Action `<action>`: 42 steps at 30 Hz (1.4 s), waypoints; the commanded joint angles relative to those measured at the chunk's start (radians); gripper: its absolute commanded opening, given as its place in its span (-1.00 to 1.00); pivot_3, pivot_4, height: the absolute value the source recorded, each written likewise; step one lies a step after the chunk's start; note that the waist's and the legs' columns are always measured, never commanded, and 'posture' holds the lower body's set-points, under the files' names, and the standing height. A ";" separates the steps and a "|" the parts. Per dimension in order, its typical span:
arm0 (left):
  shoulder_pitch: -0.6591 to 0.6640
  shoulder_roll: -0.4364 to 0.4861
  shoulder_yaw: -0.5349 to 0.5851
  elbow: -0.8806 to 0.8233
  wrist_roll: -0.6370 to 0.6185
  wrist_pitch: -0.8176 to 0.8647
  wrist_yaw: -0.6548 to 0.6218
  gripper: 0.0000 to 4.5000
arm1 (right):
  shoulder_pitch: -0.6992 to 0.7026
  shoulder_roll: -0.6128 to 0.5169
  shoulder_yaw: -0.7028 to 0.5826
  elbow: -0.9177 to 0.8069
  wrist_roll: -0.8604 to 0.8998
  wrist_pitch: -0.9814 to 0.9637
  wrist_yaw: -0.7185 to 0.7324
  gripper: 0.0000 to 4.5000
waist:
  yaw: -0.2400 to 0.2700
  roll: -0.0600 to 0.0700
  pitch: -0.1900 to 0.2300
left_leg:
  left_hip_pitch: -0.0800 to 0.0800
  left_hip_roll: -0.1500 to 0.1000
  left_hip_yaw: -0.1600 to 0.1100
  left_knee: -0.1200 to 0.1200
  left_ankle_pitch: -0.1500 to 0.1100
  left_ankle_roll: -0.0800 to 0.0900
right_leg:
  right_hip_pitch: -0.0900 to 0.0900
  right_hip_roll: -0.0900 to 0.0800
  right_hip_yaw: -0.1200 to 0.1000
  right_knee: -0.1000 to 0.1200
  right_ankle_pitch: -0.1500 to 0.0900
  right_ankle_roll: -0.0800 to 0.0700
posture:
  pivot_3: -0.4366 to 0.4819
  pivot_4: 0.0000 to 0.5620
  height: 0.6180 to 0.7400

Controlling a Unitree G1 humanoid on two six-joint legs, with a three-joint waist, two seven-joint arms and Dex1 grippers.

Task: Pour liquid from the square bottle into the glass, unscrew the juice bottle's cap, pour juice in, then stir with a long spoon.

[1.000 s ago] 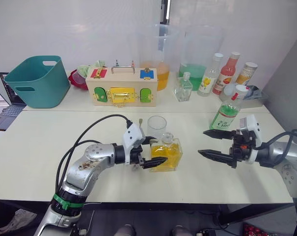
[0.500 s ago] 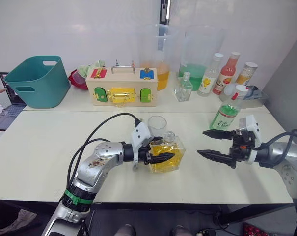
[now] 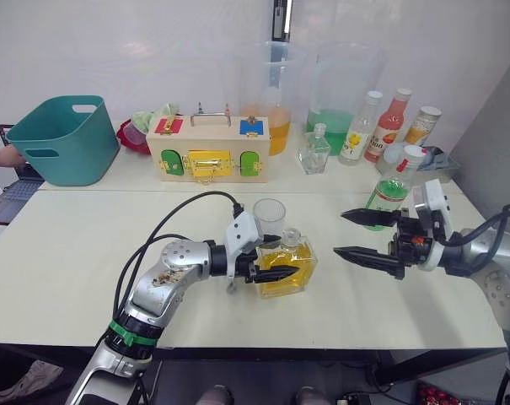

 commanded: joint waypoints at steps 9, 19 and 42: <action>-0.030 0.012 -0.011 0.053 0.015 -0.063 -0.062 0.24 | -0.167 0.041 0.158 -0.143 -0.019 0.058 -0.096 1.00 | -0.001 0.000 0.000 | 0.000 0.000 0.000 0.000 0.000 0.000 | 0.000 0.000 0.000 0.001 0.000 0.000 | -0.05 -0.47 1.00; -0.030 0.001 -0.015 0.057 0.014 -0.077 -0.064 0.24 | -0.230 0.082 0.251 -0.135 -0.037 0.120 -0.132 1.00 | 0.000 0.000 0.000 | 0.000 0.000 0.000 0.000 0.000 0.000 | 0.000 0.000 0.000 0.000 0.000 0.000 | -0.05 -0.47 1.00; -0.019 -0.003 -0.021 0.055 0.027 -0.090 -0.055 0.24 | -0.232 0.105 0.278 -0.025 -0.129 0.091 -0.107 0.64 | 0.000 0.000 0.000 | 0.000 0.000 -0.001 0.000 0.000 0.000 | 0.000 0.000 0.000 0.001 0.000 0.000 | -0.05 -0.47 1.00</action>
